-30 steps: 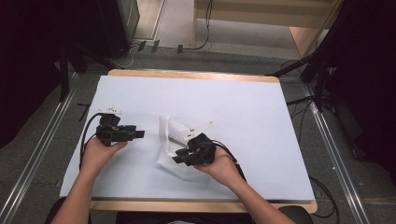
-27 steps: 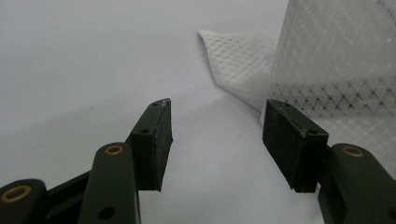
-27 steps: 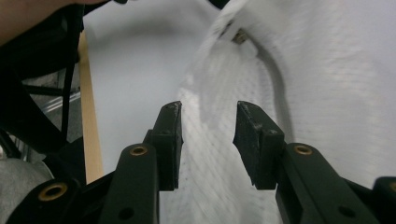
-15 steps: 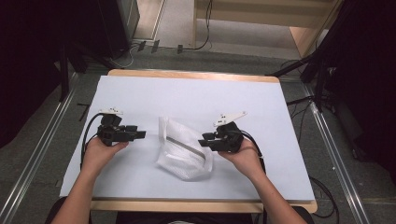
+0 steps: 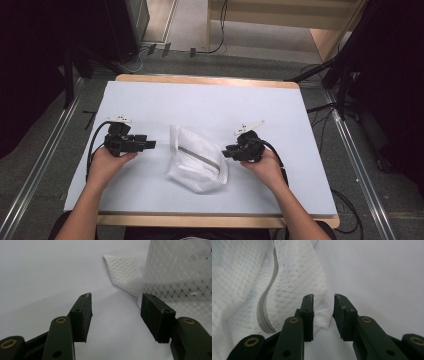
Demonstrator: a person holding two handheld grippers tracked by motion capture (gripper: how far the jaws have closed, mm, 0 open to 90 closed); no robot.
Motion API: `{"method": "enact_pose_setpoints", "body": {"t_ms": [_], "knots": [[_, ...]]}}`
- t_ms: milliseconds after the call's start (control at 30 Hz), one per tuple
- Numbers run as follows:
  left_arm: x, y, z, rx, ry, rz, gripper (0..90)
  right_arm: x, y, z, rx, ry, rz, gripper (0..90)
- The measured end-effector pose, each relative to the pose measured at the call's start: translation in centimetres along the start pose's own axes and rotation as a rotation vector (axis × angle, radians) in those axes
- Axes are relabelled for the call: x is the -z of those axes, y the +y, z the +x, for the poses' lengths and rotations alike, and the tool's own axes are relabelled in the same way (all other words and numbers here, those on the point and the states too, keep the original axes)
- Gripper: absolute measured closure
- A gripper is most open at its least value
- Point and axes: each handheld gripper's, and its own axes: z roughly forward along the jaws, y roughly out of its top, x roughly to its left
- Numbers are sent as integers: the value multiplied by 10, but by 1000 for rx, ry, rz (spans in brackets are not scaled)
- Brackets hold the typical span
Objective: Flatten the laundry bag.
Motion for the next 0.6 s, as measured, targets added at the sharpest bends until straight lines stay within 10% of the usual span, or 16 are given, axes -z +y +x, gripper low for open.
{"method": "enact_pose_setpoints", "body": {"t_ms": [267, 433, 600], "knots": [[0, 0, 1, 1, 3, 0, 432, -13, -1, 2, 33, -25, 42, 685], [1, 0, 2, 2, 4, -2, 433, -16, 1, 9, 53, -17, 62, 882], [2, -1, 3, 10, 9, -8, 433, -12, 7, 6, 40, -15, 62, 898]]}}
